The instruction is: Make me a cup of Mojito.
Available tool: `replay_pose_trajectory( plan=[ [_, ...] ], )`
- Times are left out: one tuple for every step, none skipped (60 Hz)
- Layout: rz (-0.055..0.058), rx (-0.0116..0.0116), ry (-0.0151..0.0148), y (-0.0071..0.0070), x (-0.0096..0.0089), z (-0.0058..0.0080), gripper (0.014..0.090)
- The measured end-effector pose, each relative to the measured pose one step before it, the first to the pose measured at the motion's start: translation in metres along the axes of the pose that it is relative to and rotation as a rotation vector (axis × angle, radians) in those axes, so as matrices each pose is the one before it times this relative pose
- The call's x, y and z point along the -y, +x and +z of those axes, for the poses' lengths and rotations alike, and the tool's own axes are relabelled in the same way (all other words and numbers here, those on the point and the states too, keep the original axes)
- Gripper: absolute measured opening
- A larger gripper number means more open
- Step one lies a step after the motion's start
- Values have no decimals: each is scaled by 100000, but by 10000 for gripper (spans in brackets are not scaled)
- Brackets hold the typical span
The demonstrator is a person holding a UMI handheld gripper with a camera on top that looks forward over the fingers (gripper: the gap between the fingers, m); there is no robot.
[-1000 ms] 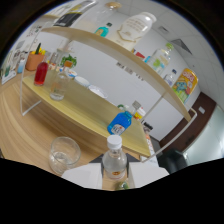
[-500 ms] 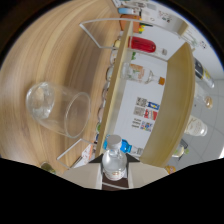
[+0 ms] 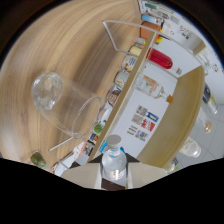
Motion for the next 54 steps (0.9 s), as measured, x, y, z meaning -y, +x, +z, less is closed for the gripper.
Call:
replay_pose_trajectory(
  plan=[
    [701, -60, 76, 49, -18, 2, 348],
    [969, 80, 234, 41, -6, -14, 346],
    [1389, 222, 312, 36, -10, -20, 346],
    [1751, 471, -132, 117, -29, -90, 346],
    [2768, 43, 589, -33, 13, 30, 346],
    [2824, 425, 287, 33, -13, -52, 347],
    [2945, 355, 519, 110, 1, -63, 347],
    [3576, 461, 385, 98, -26, -59, 347],
    [4192, 200, 364, 204, -23, -107, 348],
    [4528, 62, 622, 221, 25, -97, 347],
    [4802, 314, 1029, 234, 109, -122, 348],
    [5000, 462, 1447, 227, 176, -158, 348],
    [5538, -65, 1898, 373, 215, -170, 348],
    [5074, -818, 718, 736, 148, -276, 347],
    [5507, -1492, 2153, 538, 186, -135, 349],
    [5363, -594, 1211, 409, 138, -120, 348],
    [5593, 76, 939, 267, 115, -112, 348],
    [6145, 400, 877, 233, 140, -113, 347],
    [6556, 374, 1060, 220, 190, -129, 349],
    [6644, 271, 1210, 292, 220, -128, 348],
    [6526, 8, 1227, 312, 207, -138, 348],
    [6340, 52, 444, 354, 237, -27, 348],
    [5661, -333, 552, 241, 5, -105, 350],
    [5924, 138, 260, 150, -4, -90, 349],
    [5774, 352, 378, 117, -10, -84, 348],
    [5773, 277, 491, 124, 2, -96, 348],
    [5661, 224, 525, 128, -40, -72, 349],
    [5433, 360, 374, 79, -89, -63, 349],
    [5218, 706, 113, -23, -167, -56, 349],
    [5172, 982, -132, -58, -228, -57, 349],
    [5656, 937, -323, -64, -204, 49, 349],
    [4813, 534, 186, 38, -244, -27, 350],
    [5032, 725, 115, -22, -247, -18, 349],
    [4822, 911, 74, -69, -315, 24, 348],
    [4502, 1018, -107, -110, -382, 48, 348],
    [4045, 973, -368, -75, -459, 75, 349],
    [3635, 670, -611, 21, -555, 180, 349],
    [3404, 461, -970, 56, -631, 157, 348],
    [3246, 322, -1115, 82, -697, 143, 348],
    [3679, 570, -1273, -52, -778, 75, 348],
    [2786, 481, -1087, 70, -690, 230, 346],
    [2463, 352, -955, 99, -715, 328, 348],
    [2311, 352, -1254, 97, -773, 260, 347],
    [1983, 169, -1427, 157, -782, 270, 347],
    [1823, 99, -1375, 151, -771, 291, 347],
    [1707, 162, -1355, 135, -762, 268, 347],
    [1667, 274, -1291, 115, -728, 281, 346],
    [1602, 181, -1311, 150, -717, 280, 345],
    [1479, 75, -1286, 145, -726, 289, 345],
    [1550, 204, -1639, 131, -833, 183, 346],
    [1016, -3, -1327, 128, -713, 296, 346],
    [926, 202, -1040, 122, -696, 361, 346],
    [965, 254, -1260, 79, -657, 277, 345],
    [884, 153, -1204, 118, -647, 294, 346]
  ],
)
